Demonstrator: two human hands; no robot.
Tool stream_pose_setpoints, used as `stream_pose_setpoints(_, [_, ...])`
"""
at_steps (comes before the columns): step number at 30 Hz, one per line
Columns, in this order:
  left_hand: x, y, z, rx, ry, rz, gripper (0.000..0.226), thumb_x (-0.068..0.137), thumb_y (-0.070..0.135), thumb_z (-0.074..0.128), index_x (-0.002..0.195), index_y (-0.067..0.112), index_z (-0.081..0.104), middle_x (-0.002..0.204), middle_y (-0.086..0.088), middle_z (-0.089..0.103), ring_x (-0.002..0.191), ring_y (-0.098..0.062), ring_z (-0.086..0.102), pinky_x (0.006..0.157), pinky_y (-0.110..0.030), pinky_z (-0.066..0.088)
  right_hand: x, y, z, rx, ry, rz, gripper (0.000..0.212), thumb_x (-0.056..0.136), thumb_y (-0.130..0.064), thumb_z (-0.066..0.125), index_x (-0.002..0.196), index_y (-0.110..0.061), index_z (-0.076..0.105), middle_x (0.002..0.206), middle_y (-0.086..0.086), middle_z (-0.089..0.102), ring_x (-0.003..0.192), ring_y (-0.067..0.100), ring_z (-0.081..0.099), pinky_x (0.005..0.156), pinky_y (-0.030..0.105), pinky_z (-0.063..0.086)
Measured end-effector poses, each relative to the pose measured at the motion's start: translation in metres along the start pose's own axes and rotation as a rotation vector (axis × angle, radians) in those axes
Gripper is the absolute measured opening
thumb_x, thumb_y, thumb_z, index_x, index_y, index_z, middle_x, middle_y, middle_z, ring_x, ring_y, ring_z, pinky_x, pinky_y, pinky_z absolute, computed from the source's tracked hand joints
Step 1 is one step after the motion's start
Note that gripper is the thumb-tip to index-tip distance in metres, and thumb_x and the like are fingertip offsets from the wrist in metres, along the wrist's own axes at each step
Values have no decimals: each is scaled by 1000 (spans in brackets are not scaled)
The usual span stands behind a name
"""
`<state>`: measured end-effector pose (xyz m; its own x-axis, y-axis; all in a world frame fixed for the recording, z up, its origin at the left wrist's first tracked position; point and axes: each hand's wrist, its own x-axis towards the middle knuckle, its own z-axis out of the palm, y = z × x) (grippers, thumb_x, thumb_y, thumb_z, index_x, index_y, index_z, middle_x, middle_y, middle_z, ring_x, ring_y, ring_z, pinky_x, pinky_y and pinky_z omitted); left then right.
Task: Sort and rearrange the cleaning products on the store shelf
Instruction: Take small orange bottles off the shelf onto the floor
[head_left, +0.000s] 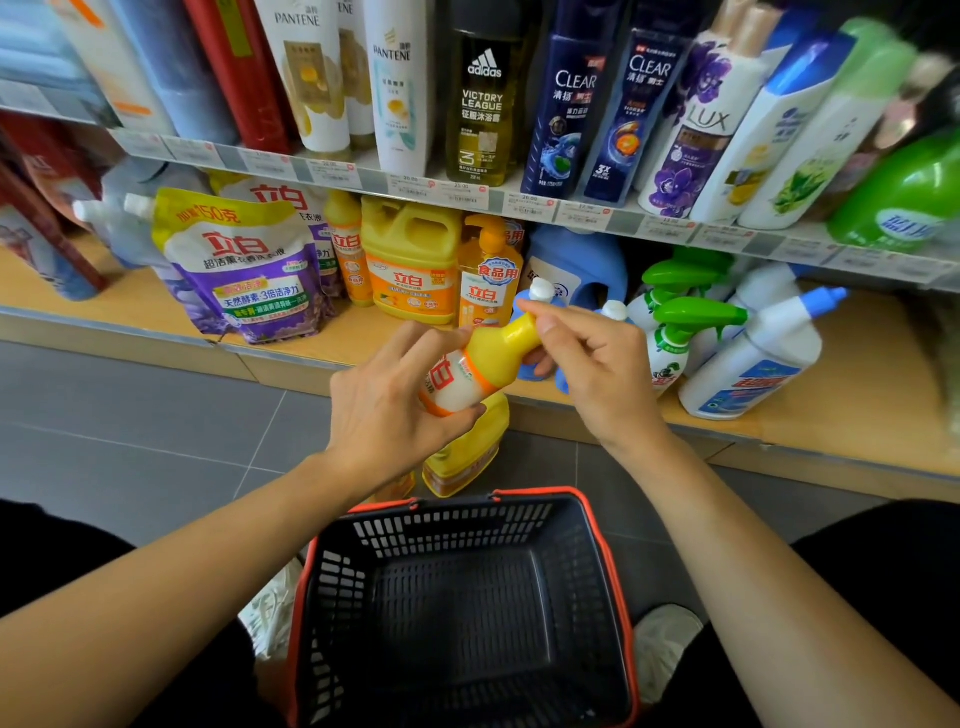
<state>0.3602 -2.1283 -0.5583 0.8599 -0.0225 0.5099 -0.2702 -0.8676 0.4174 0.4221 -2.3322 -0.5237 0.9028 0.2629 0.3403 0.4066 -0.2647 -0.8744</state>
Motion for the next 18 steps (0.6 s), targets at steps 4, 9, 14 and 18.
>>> stream_pose_setpoints(4, [6, 1, -4, -466, -225, -181, 67, 65, 40, 90, 125, 32, 62, 114, 11, 68, 96, -15, 67, 75, -48, 57, 6, -6, -11, 106, -100, 44, 29, 95, -20, 56, 122, -20, 68, 83, 9, 70, 72, 12, 67, 68, 33, 58])
stream_pose_setpoints(9, [10, 6, -6, -995, -574, -312, 69, 72, 0, 85, 135, 9, 59, 121, -15, 71, 111, -33, 68, 97, -48, 56, 11, -11, -26, 162, -342, 40, 22, 86, -20, 72, 107, -29, 73, 88, -6, 72, 81, 10, 67, 70, 27, 56])
stream_pose_setpoints(14, [11, 8, -8, -1184, -735, -386, 54, 82, 1, 71, 134, 3, 59, 124, -20, 69, 113, -31, 67, 97, -42, 55, 9, -11, -20, 43, -234, 44, 5, 83, -29, 73, 80, -33, 71, 71, 19, 65, 64, 17, 54, 57, 34, 45])
stream_pose_setpoints(18, [12, 15, -7, -1089, -661, -374, 58, 77, 4, 79, 133, 8, 61, 120, -7, 74, 108, -21, 71, 87, -26, 56, 8, -7, -18, -41, -164, 86, 18, 85, -31, 69, 72, -18, 70, 59, 23, 56, 54, 11, 43, 53, 25, 36])
